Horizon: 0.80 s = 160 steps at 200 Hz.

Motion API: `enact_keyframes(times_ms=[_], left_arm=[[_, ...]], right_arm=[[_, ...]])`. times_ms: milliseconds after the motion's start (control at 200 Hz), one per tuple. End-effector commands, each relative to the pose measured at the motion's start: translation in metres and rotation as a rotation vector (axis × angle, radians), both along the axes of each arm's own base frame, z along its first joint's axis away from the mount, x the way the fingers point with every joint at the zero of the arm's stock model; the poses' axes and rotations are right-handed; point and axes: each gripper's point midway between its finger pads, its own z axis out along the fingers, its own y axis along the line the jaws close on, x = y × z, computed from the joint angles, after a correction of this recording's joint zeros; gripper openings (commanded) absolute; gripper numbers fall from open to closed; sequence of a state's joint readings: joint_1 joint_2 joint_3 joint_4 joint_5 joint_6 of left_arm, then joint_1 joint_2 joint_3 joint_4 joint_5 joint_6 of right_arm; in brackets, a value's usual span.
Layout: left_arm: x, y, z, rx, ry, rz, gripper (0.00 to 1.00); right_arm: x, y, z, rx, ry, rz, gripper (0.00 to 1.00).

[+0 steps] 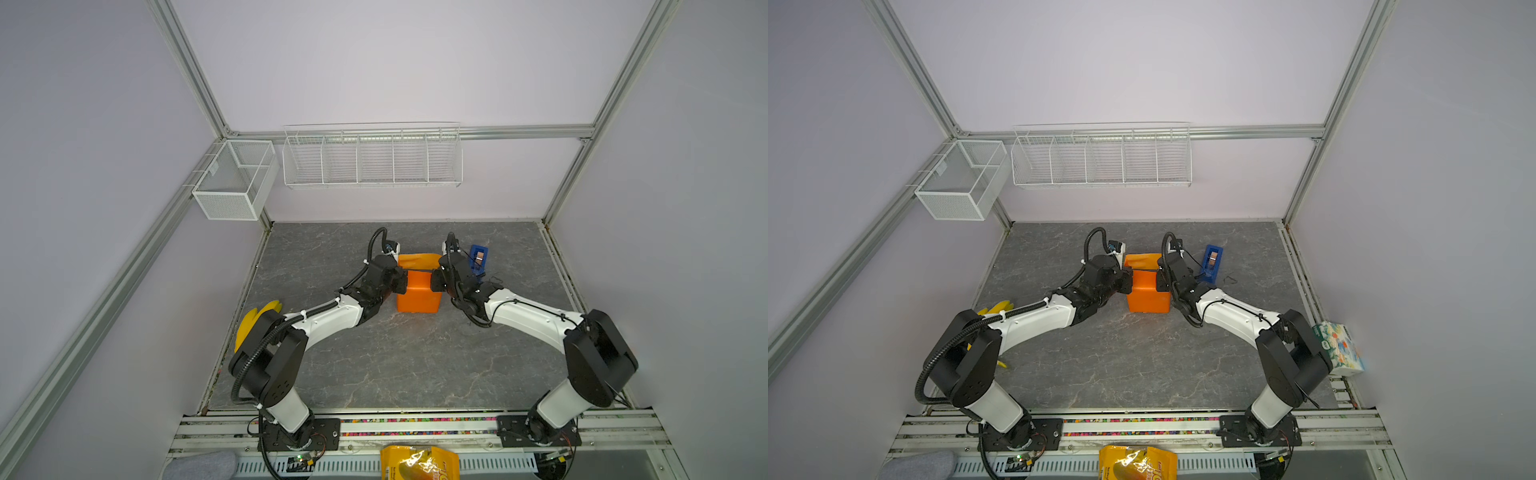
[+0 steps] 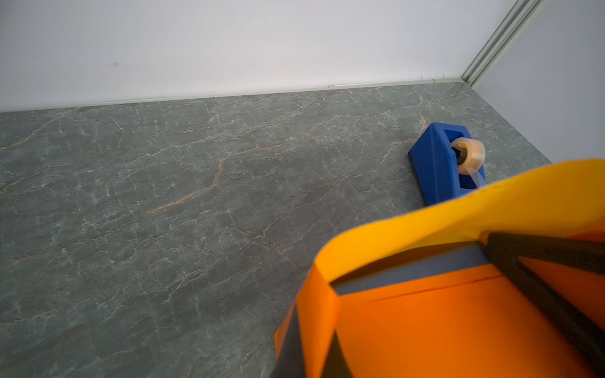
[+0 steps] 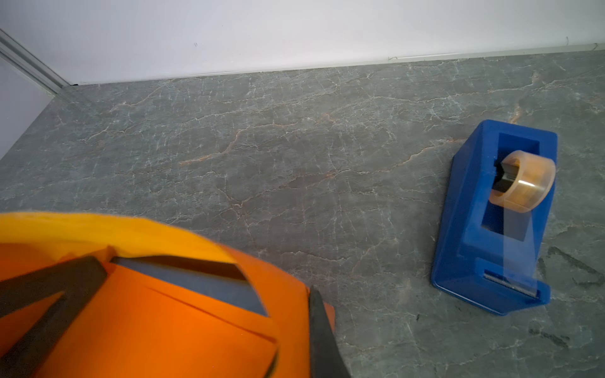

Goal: Wrap the gift box in paper

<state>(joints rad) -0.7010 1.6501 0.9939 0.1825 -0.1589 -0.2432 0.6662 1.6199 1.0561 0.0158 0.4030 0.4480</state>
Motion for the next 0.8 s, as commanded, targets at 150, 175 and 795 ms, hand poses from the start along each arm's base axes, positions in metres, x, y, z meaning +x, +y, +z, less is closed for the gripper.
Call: enact_keyframes(times_ms=[150, 175, 795], left_arm=[[-0.003, -0.007, -0.016, -0.036, 0.033, -0.015, 0.02], [-0.004, -0.007, -0.019, -0.033, 0.039, -0.013, 0.02], [-0.009, -0.001, -0.028, -0.03, 0.068, 0.001, 0.02]], right_arm=[[-0.008, 0.003, -0.028, 0.026, 0.052, 0.019, 0.06], [-0.01, 0.002, -0.033, 0.029, 0.063, 0.013, 0.07], [-0.018, -0.008, 0.027, 0.042, -0.01, 0.014, 0.28]])
